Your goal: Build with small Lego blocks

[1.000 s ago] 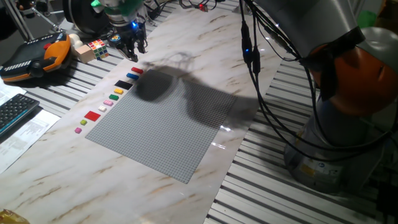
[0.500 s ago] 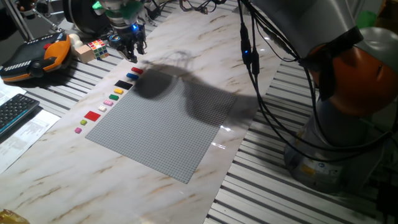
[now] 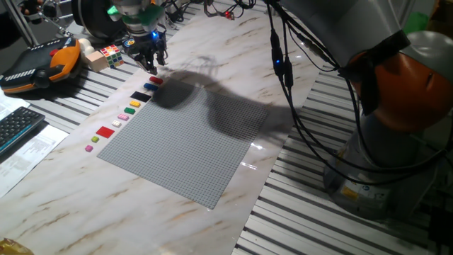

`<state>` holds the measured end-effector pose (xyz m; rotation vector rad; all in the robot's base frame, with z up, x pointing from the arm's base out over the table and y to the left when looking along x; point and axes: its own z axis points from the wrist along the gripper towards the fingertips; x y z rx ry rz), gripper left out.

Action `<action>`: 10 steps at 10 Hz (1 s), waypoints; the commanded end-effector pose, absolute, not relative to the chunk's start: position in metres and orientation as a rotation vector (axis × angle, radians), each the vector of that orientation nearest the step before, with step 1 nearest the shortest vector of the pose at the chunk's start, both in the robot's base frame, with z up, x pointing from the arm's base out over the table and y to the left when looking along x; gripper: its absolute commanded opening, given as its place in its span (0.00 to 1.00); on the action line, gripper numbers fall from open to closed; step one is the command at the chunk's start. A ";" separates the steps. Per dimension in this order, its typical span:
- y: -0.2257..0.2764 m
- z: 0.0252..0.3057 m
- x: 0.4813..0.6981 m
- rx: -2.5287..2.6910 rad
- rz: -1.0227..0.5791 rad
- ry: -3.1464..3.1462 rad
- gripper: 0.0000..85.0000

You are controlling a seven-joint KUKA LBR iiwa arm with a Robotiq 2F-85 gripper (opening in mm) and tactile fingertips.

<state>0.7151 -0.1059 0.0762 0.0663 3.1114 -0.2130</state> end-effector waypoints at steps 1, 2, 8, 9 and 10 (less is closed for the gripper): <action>-0.107 0.074 0.717 0.057 -0.212 3.111 0.52; -0.108 0.074 0.719 0.041 -0.203 3.115 0.52; -0.108 0.075 0.719 0.086 -0.235 3.162 0.51; -0.107 0.075 0.719 0.089 -0.233 3.164 0.51; -0.108 0.072 0.722 0.077 -0.224 3.152 0.51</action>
